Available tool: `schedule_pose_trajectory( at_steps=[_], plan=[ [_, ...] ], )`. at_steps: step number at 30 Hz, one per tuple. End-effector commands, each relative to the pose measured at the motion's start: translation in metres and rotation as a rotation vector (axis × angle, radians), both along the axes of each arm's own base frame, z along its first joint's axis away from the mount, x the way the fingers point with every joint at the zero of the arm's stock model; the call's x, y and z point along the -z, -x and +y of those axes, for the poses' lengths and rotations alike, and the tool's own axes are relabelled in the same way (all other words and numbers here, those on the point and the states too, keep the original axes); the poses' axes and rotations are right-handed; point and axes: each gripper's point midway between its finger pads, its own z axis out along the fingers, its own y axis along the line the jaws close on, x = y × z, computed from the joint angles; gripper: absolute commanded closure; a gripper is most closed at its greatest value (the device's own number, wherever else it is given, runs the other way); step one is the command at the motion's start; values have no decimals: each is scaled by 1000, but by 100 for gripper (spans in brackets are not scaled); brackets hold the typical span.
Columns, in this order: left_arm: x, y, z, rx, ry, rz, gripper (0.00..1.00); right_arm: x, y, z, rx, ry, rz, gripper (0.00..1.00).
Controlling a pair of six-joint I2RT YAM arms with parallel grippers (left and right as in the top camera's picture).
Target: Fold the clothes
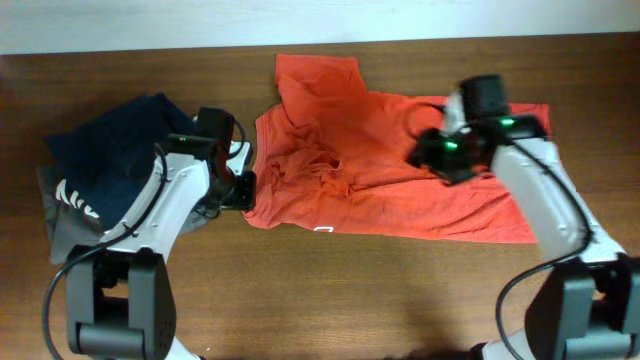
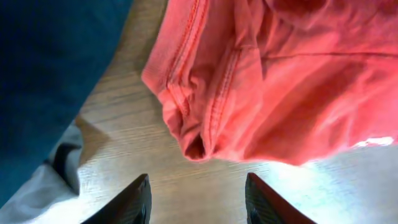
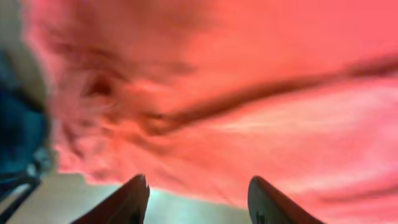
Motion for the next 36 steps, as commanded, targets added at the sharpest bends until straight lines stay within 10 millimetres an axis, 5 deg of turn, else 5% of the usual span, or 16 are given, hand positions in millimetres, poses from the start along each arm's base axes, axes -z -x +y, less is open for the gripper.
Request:
schedule_pose_trajectory(
  at_steps=[1,7,12,15,21,25,36],
  plan=[
    [28,13,3,34,-18,40,51,4,21,-38,25,31,72,41],
    [53,8,2,34,-17,30,53,28,72,-93,175,92,293,34],
    [65,6,3,33,-25,41,76,44,101,-142,356,93,378,28],
    [67,4,3,33,-25,39,99,54,118,-176,485,105,404,27],
    [67,5,6,31,-43,41,100,73,158,-233,735,151,451,24],
    [67,5,6,30,-45,41,99,83,169,-244,788,130,446,24],
    [67,5,6,30,-45,41,99,102,123,-213,662,-42,228,32]
  ],
)
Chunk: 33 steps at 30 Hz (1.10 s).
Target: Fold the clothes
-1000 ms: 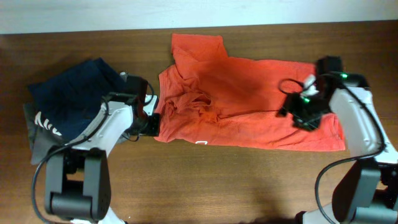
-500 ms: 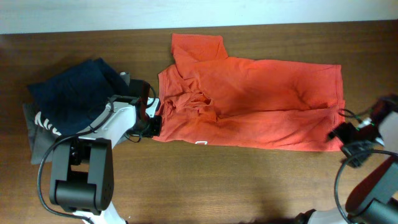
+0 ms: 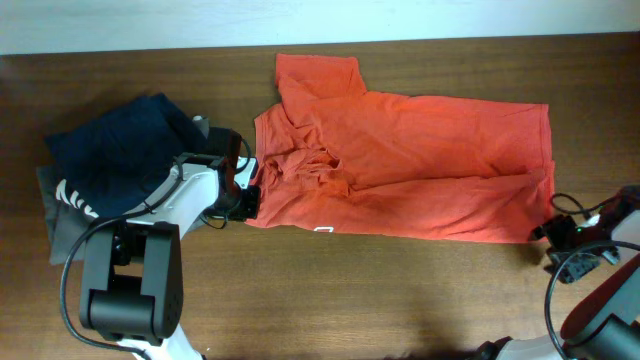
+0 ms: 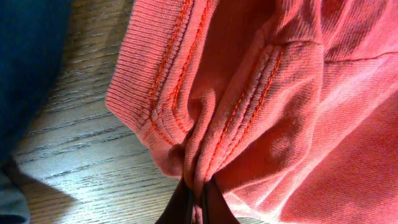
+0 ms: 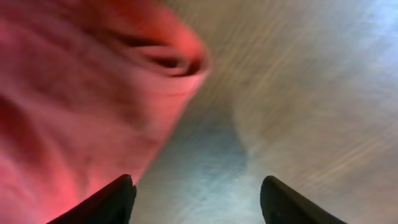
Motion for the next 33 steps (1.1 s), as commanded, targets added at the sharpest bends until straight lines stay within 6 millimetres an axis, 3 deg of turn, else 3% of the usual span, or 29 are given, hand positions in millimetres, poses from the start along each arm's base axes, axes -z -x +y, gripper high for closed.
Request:
schedule_pose_trajectory(
  at_steps=[1,4,7,8,18,26,29,33],
  plan=[
    [8,3,5,3,-31,20,100,-5,-16,9,-35,-34,-81,32],
    [8,4,5,3,-31,21,100,-5,-21,5,-40,-13,-102,37],
    [8,4,5,3,-31,21,99,-4,-27,3,-50,10,-114,53],
    [8,4,5,3,-31,21,99,-3,-28,3,-48,17,-112,54],
    [9,12,8,-2,-37,58,100,22,3,-16,112,150,71,75],
    [9,17,22,-40,-39,87,100,23,3,-22,127,180,69,89],
    [9,19,24,-46,-37,99,99,18,-12,-12,92,116,-7,88],
    [9,20,24,-46,-37,101,99,-6,-37,5,25,16,-154,91]
  ],
)
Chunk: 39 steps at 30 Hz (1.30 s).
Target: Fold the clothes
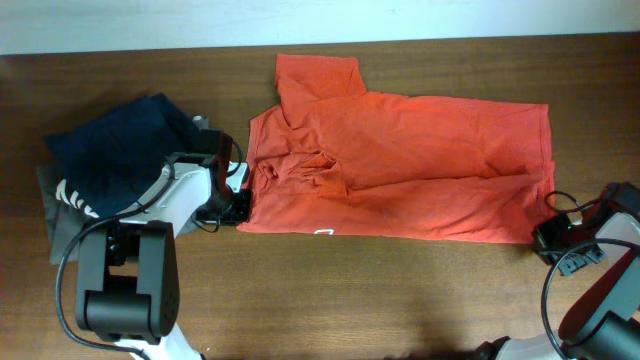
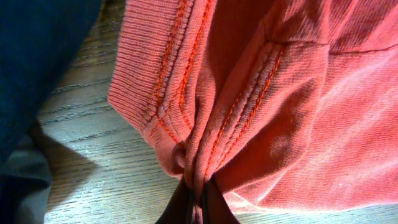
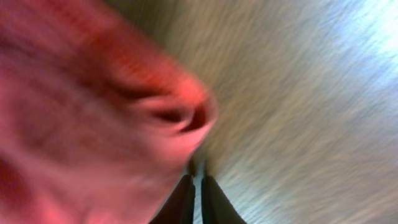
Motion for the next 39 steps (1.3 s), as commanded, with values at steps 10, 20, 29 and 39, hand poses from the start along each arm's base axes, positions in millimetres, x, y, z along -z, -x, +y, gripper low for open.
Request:
schedule_pose_trajectory(
  at_steps=[10,20,29,39],
  plan=[
    [8,6,7,-5,-23,31,100,-48,-51,12,-103,-10,-255,95],
    [8,8,8,-5,-25,41,100,9,-38,3,-24,22,-43,96],
    [5,11,8,-5,-27,59,100,16,48,-48,204,114,235,96],
    [-5,23,9,-9,-34,127,100,13,75,-55,251,91,282,96]
  ],
)
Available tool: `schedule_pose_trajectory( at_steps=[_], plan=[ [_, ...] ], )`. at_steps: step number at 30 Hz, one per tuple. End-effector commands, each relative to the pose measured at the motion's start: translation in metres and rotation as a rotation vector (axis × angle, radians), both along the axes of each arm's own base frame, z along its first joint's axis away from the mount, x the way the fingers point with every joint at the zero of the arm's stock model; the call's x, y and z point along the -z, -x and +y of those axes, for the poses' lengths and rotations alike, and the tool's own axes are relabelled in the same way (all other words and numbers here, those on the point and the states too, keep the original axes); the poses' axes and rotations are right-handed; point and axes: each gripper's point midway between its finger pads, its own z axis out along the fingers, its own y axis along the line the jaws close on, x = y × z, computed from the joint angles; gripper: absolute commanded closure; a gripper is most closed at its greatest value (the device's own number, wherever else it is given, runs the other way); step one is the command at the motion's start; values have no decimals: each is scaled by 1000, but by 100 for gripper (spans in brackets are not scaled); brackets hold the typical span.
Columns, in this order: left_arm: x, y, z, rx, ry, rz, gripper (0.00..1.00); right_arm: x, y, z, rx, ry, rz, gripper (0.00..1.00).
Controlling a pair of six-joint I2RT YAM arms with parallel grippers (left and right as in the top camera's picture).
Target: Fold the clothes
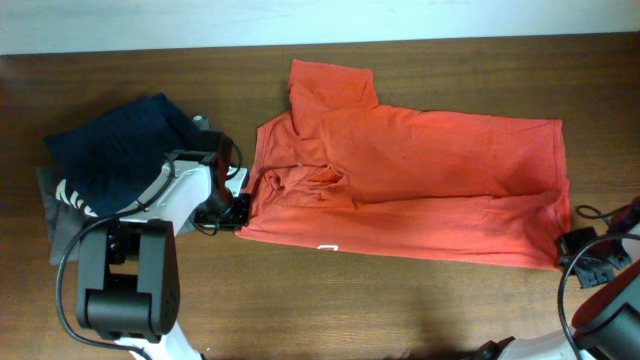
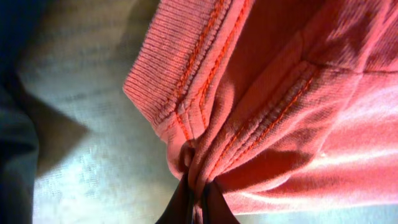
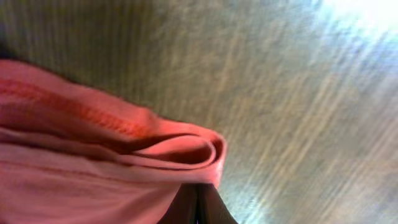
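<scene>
An orange shirt lies spread across the middle of the wooden table, its collar end at the left and one sleeve sticking up at the back. My left gripper is shut on the shirt's near left corner, a bunched ribbed hem in the left wrist view. My right gripper is shut on the shirt's near right corner, a folded hem edge in the right wrist view.
A dark navy garment lies heaped at the left on a grey one, close to the left arm. Bare wooden table runs along the front, and a pale wall strip lies behind the far edge.
Both grippers stay shut on their corners. The shirt has shifted to the right and nearer, its right corner now closer to the table's right edge, and the lower hem lies straighter.
At first both grippers were open, the left by the shirt's near left corner, the right over the shirt's middle. Then the left was shut on that corner and the right stood open at the near right corner. Then both were shut, and the shirt is now drawn rightward.
</scene>
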Motion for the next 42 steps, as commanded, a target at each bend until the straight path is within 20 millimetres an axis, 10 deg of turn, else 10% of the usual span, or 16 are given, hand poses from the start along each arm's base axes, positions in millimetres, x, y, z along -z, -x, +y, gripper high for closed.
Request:
schedule_pose_trajectory(
  at_steps=[1,7,14,18,20,23,29,36,42],
  plan=[
    [-3,7,7,-10,-25,51,98,6,30,-8,17,47,125,96],
    [-15,20,8,-33,-34,108,86,-27,30,-10,20,82,97,96],
    [-55,6,2,-36,5,34,48,-99,-11,-14,-86,170,-172,92],
    [-88,-13,-10,-34,72,-66,51,-141,-55,14,-282,151,-454,89],
    [-100,-27,-25,0,145,-135,72,-154,-72,35,-377,117,-557,89],
    [-101,-41,-43,99,174,-210,96,-159,-91,68,-522,67,-620,87],
    [-83,-51,-70,389,72,-274,100,-150,-112,127,-792,41,-588,80],
    [-50,-48,-79,552,-4,-221,99,-143,-113,117,-769,130,-491,75],
    [-39,-49,-86,610,-4,-214,63,-144,-115,114,-758,142,-496,69]
  ],
)
